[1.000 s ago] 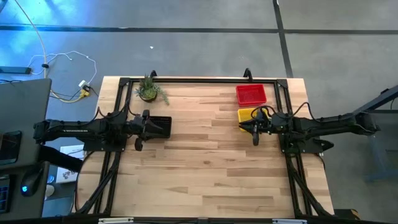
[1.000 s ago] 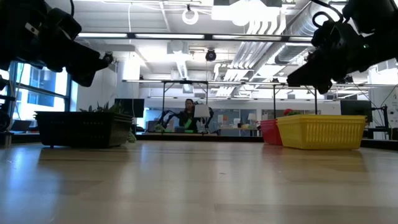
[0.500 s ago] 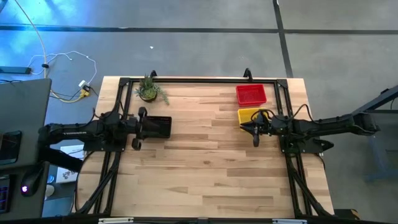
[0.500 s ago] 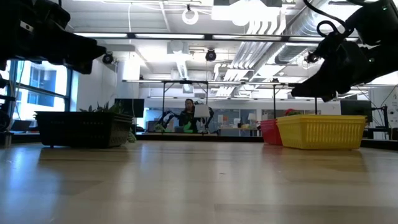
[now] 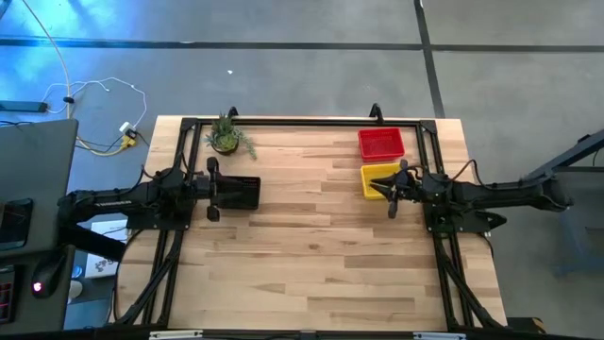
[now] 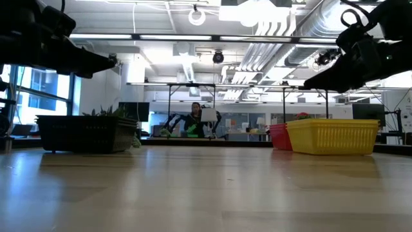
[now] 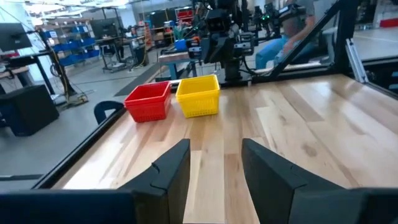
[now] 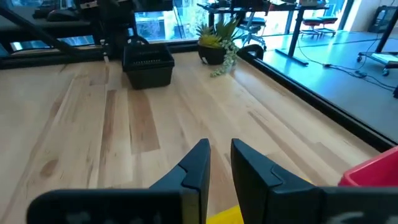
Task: Stack baskets by color
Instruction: Return to Home Position
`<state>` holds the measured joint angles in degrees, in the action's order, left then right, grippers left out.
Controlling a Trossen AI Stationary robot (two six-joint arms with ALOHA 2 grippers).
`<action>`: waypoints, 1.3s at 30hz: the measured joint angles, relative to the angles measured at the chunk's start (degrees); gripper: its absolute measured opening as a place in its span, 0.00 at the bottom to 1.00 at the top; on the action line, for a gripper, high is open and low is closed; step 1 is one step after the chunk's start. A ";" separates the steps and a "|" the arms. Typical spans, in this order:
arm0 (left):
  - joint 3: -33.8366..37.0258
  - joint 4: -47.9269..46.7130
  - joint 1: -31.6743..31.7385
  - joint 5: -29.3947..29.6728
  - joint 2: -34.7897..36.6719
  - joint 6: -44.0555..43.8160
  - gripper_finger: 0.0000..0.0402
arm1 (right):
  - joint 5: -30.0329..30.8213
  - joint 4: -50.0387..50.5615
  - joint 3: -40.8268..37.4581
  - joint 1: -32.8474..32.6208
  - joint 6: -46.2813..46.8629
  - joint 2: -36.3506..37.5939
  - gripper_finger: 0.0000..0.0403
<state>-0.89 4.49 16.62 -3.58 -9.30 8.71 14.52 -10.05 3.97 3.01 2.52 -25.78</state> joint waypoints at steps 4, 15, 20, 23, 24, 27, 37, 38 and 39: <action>0.00 -0.03 0.00 0.00 0.00 0.53 0.33 | 1.73 2.97 0.00 0.00 -0.01 3.83 0.13; 0.00 -4.26 -0.02 5.77 -0.39 -1.16 0.33 | 7.22 11.30 0.00 0.00 0.88 14.74 0.13; 0.00 -4.29 -0.02 5.56 -0.39 -3.90 0.33 | 9.00 12.41 0.00 0.02 3.26 16.96 0.13; 0.00 -4.31 -0.02 5.56 -0.39 -4.00 0.33 | 9.07 14.54 0.00 0.02 3.03 17.52 0.13; 0.00 -4.33 -0.02 5.56 -0.39 -4.02 0.33 | 9.25 15.28 0.00 0.01 3.29 17.60 0.13; 0.00 -4.33 -0.02 5.56 -0.39 -4.06 0.33 | 9.35 17.59 0.00 0.02 4.63 17.62 0.13; 0.00 -4.34 -0.04 5.71 -0.39 -4.04 0.33 | 9.01 17.55 0.02 0.00 3.34 17.57 0.13; 0.00 -4.33 -0.04 5.72 -0.39 -4.04 0.33 | 9.03 17.55 0.02 0.02 3.02 17.55 0.13; 0.00 -4.34 -0.04 5.73 -0.39 -4.04 0.33 | 9.03 17.55 0.02 0.02 3.02 17.55 0.13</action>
